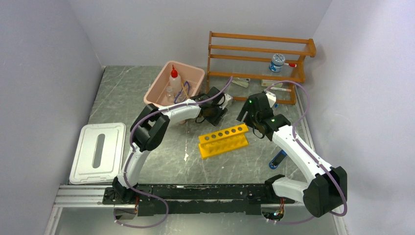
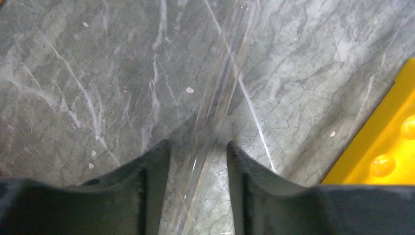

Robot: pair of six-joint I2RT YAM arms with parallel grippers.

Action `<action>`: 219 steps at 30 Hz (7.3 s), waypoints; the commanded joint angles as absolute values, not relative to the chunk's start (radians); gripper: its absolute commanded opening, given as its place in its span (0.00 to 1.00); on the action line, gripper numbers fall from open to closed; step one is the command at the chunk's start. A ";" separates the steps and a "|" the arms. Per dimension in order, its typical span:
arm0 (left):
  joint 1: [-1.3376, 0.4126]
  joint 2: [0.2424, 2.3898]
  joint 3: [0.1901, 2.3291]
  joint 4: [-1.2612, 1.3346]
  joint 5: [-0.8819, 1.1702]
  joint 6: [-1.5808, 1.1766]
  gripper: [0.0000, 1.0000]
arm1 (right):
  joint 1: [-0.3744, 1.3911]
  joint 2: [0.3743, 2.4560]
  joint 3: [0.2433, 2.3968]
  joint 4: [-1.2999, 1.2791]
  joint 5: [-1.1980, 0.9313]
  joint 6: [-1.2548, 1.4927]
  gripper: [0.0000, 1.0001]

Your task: Organize the chemistry lab equipment

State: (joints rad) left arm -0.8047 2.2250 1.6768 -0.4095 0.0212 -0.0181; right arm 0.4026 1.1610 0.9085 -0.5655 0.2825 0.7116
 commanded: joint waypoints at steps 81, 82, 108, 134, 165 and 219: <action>-0.647 1.231 1.007 0.180 0.420 -0.955 0.83 | 0.349 1.130 0.847 0.123 -0.179 1.523 0.18; -0.654 1.215 0.985 0.205 0.403 -0.958 0.83 | 0.349 1.130 0.842 0.134 -0.174 1.540 0.18; -0.765 1.161 1.002 0.110 0.098 -0.787 0.25 | 0.349 1.160 0.750 0.214 -0.190 1.758 0.18; -0.769 1.329 1.540 -1.000 0.125 -0.384 0.10 | 0.339 1.066 0.949 -0.611 0.082 0.943 0.75; -0.962 1.766 1.975 -1.345 -0.083 -0.332 0.10 | 0.339 0.982 0.832 -0.597 0.093 0.720 0.73; -0.992 2.093 2.071 -1.310 -0.125 -0.270 0.35 | 0.340 0.879 0.828 -0.790 0.038 0.706 0.68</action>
